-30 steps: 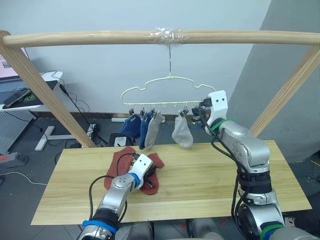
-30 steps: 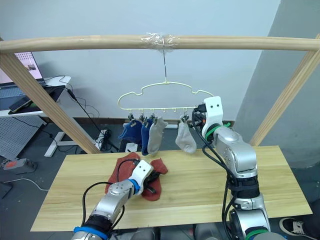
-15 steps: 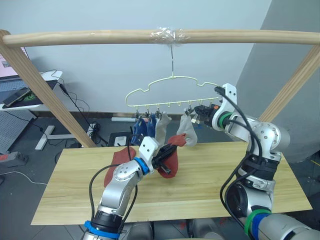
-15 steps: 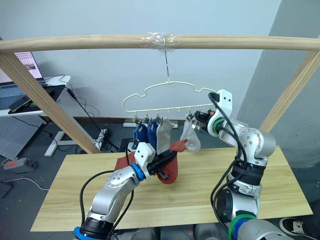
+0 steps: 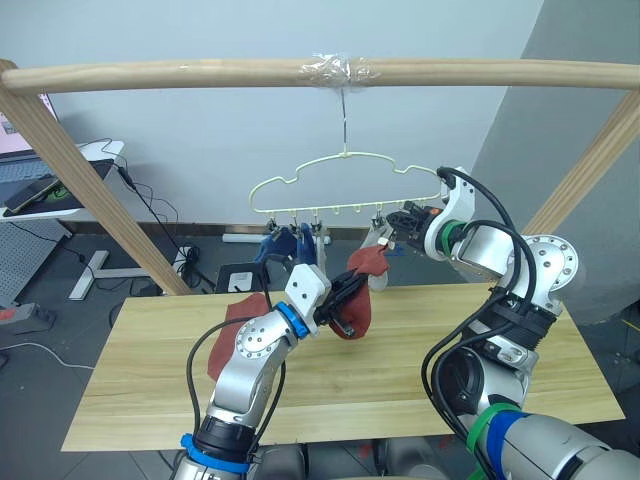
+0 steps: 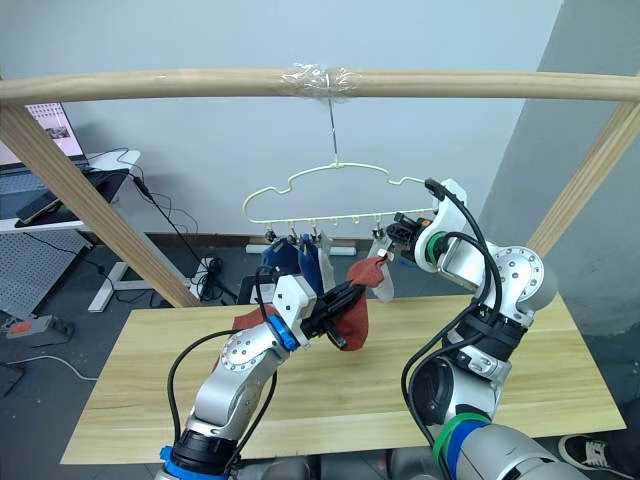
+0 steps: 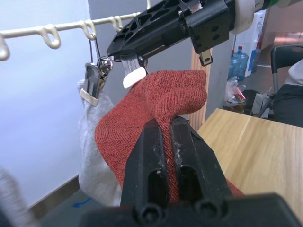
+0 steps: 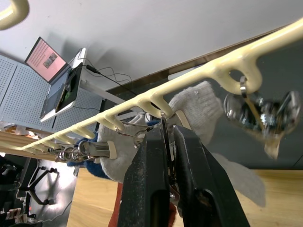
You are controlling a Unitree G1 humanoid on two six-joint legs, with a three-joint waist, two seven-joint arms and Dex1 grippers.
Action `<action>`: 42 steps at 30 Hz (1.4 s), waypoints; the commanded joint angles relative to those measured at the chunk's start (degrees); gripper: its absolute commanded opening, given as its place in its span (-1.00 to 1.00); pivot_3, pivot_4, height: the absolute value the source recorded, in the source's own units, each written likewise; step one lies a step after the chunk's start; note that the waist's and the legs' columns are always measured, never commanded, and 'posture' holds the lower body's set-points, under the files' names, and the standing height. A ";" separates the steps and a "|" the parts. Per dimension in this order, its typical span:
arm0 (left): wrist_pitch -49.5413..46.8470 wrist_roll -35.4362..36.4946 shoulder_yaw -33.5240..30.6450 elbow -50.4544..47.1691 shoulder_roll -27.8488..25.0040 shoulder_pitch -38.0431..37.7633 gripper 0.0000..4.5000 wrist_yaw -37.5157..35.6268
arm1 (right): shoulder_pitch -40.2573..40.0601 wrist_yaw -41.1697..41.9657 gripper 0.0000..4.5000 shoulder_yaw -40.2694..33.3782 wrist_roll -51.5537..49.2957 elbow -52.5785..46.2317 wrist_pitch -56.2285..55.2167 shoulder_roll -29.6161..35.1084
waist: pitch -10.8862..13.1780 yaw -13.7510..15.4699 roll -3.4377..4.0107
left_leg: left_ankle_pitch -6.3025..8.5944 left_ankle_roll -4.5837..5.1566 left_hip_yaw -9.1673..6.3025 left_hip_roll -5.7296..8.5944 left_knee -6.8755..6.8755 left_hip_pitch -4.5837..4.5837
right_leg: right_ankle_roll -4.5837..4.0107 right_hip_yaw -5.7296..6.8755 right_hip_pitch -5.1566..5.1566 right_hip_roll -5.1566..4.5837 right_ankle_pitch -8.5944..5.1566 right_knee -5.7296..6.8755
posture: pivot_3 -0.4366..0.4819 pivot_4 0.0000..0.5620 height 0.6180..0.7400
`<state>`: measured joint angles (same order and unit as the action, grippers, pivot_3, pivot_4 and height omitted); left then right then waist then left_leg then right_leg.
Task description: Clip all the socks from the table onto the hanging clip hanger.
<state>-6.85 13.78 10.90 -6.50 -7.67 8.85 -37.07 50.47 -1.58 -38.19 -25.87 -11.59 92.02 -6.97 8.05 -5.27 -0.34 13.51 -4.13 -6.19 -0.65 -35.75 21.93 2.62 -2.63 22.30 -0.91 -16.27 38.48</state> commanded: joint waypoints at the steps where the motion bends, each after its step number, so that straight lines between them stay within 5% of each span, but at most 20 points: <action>1: 2.12 -0.12 0.25 -0.77 0.38 1.56 -1.00 0.32 | 0.36 -1.39 -1.00 -0.58 0.07 -1.95 0.48 -1.26 | 0.00 -0.01 0.00 | 0.00 0.00 0.00 0.00 0.01 0.00 | 0.00 0.00 0.00 0.00 0.00 0.00 | -0.37 -0.61 1.00; 31: 5.15 -3.54 3.35 2.00 1.54 5.75 -1.00 0.70 | -0.11 -4.45 -1.00 -1.29 -3.52 -2.16 0.48 -3.55 | 0.02 -0.26 0.03 | 0.01 0.02 -0.01 -0.01 0.27 0.14 | 0.03 0.03 -0.01 -0.01 0.02 -0.50 | -0.37 -0.60 1.00; 42: 3.61 -2.23 3.90 2.29 1.69 6.70 -1.00 -0.79 | -1.87 -2.26 0.64 -0.37 -8.20 -4.76 0.48 -1.31 | 0.20 -1.28 0.34 | 0.01 0.02 0.02 -0.01 0.36 0.14 | 0.03 0.00 0.02 0.00 0.02 -0.50 | -0.40 -0.59 1.00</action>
<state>-3.38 10.55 14.33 -3.65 -6.46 14.48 -37.26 49.21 -4.95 -39.19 -31.30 -13.59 92.06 -7.42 8.26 -6.55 -0.01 13.52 -4.11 -6.18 -0.66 -35.38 22.06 2.65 -2.62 22.33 -0.91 -16.25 37.98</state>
